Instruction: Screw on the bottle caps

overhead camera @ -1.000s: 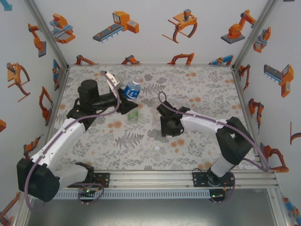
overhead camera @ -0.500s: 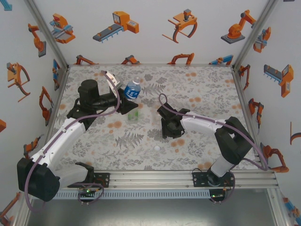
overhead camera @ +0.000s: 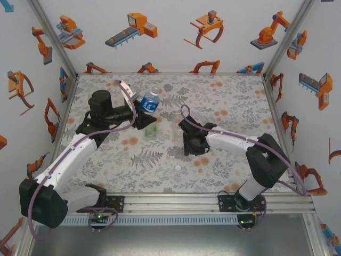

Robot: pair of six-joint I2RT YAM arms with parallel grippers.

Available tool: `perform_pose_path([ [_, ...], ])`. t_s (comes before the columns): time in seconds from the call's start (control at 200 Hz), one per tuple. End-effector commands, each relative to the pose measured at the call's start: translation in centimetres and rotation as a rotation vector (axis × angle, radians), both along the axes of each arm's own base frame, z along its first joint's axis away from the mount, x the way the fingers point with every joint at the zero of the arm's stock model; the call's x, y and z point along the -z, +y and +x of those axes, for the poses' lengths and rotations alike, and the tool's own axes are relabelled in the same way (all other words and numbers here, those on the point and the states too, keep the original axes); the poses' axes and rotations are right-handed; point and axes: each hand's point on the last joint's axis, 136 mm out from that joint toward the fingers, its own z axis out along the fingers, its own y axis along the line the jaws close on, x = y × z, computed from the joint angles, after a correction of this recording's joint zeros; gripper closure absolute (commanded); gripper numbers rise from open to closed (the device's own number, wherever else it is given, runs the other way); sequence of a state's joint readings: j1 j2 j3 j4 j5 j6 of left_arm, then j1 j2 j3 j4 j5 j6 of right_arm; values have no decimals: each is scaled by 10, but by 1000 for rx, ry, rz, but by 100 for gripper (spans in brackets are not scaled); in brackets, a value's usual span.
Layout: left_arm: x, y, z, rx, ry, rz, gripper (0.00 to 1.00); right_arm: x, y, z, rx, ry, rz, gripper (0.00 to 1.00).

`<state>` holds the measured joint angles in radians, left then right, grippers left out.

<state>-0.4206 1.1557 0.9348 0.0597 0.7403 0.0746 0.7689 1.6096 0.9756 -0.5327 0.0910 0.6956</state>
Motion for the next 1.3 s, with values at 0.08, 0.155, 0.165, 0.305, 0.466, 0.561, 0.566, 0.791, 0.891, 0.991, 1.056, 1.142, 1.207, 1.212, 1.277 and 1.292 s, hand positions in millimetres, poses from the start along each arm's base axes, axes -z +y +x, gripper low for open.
perform_pose_path([
  [0.08, -19, -3, -2, 15, -42, -27, 90, -13, 2, 7, 20, -40, 23, 56],
  [0.155, -20, -3, -2, 14, -45, -27, 90, -11, 1, 7, 18, -37, 19, 55],
  [0.165, -21, -3, -2, 15, -45, -28, 90, -11, 1, 7, 18, -35, 17, 55],
  [0.305, -20, -3, -2, 15, -43, -26, 90, -3, 0, 4, 20, -15, 9, 55],
  [0.466, -19, -3, -2, 15, -42, -25, 90, 2, 0, 3, 22, -6, 11, 55],
  [0.561, -19, -3, -2, 15, -41, -26, 90, 5, -1, 1, 24, 1, 7, 55],
  [0.566, -19, -3, -2, 15, -41, -26, 90, 5, -1, 1, 23, 2, 7, 56],
  [0.791, -19, -4, -2, 17, -42, -25, 90, 11, -3, -2, 31, 15, 0, 55],
  [0.891, -19, -4, -2, 16, -41, -25, 90, 9, -3, -2, 31, 10, 2, 55],
  [0.991, -20, -3, -2, 16, -43, -26, 90, 4, -1, 1, 28, -3, 11, 55],
  [1.056, -19, -4, -2, 16, -43, -24, 90, -2, -1, 3, 29, -18, 16, 55],
  [1.142, -20, -3, -2, 17, -44, -24, 90, -10, -1, 6, 29, -40, 20, 55],
  [1.207, -20, -4, -3, 17, -45, -25, 90, -16, -2, 8, 29, -57, 19, 55],
  [1.212, -20, -4, -3, 17, -44, -25, 90, -17, -2, 8, 29, -58, 20, 55],
  [1.277, -20, -3, -2, 16, -43, -24, 90, -20, -4, 8, 31, -66, 17, 55],
  [1.292, -20, -4, -2, 16, -43, -24, 90, -20, -4, 9, 32, -68, 17, 55],
])
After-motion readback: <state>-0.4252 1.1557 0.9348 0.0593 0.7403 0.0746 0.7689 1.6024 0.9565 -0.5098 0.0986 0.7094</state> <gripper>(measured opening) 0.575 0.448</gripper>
